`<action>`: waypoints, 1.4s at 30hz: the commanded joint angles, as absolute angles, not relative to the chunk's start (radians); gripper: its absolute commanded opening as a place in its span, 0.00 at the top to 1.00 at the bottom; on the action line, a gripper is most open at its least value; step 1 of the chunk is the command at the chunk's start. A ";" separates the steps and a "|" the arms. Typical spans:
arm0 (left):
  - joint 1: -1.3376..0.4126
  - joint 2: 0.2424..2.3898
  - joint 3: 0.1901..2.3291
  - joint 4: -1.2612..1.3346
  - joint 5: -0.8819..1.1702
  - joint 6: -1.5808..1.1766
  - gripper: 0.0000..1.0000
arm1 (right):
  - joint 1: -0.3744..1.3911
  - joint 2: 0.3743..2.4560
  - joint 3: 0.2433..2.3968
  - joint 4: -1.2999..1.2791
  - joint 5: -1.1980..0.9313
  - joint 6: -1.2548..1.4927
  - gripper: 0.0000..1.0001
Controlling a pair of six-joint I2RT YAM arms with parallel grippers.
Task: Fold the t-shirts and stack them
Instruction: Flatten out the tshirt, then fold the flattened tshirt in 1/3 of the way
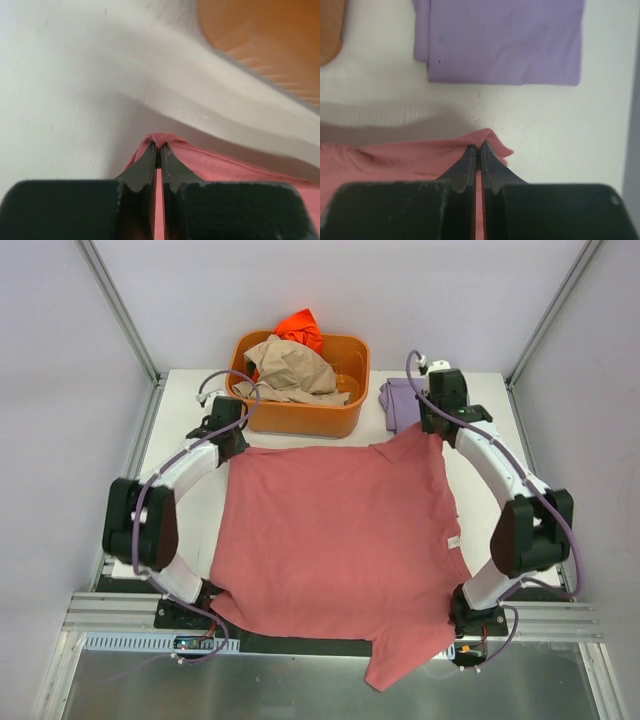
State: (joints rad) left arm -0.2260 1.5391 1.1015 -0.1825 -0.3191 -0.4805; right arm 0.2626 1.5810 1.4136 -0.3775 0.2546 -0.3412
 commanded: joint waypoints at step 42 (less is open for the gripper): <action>-0.160 1.416 0.894 -0.264 -0.267 -0.617 1.00 | 0.305 1.227 1.117 -0.846 0.031 -0.072 0.96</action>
